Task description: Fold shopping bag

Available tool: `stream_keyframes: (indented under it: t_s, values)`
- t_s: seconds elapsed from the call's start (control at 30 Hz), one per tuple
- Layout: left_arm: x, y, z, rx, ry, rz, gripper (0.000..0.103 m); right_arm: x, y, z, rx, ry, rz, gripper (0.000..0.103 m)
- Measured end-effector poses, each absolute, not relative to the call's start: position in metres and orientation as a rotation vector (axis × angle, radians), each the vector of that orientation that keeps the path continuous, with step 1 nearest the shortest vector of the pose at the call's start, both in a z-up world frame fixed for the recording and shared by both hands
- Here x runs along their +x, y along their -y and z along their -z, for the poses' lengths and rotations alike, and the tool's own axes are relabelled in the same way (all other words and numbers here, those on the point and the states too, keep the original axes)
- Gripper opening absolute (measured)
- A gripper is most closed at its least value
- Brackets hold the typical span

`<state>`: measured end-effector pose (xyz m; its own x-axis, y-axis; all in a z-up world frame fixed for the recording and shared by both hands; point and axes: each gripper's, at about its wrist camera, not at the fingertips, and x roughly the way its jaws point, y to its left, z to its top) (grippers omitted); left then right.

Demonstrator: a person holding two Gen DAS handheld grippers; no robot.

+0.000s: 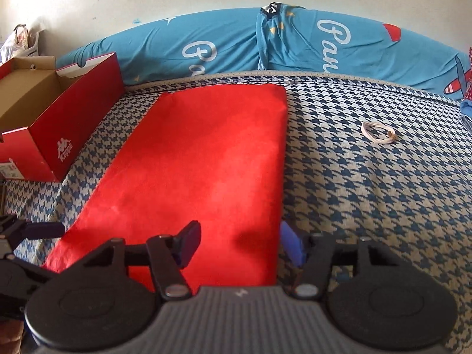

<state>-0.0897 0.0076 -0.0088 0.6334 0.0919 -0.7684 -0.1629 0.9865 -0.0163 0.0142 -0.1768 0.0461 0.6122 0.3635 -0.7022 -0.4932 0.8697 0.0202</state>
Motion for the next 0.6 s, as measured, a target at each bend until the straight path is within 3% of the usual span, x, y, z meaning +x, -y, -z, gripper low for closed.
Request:
stream_keyframes:
  t_s: [0.27,0.6]
  values:
    - [-0.101,-0.001,0.015,-0.085,-0.888,-0.151,0.103,-0.011,0.166,-0.032,-0.204,-0.815,-0.555,0.048]
    - [-0.101,-0.003,0.02,-0.115,-0.906,-0.15,0.103,-0.009,0.161,-0.02,-0.237,-0.843,-0.543,0.051]
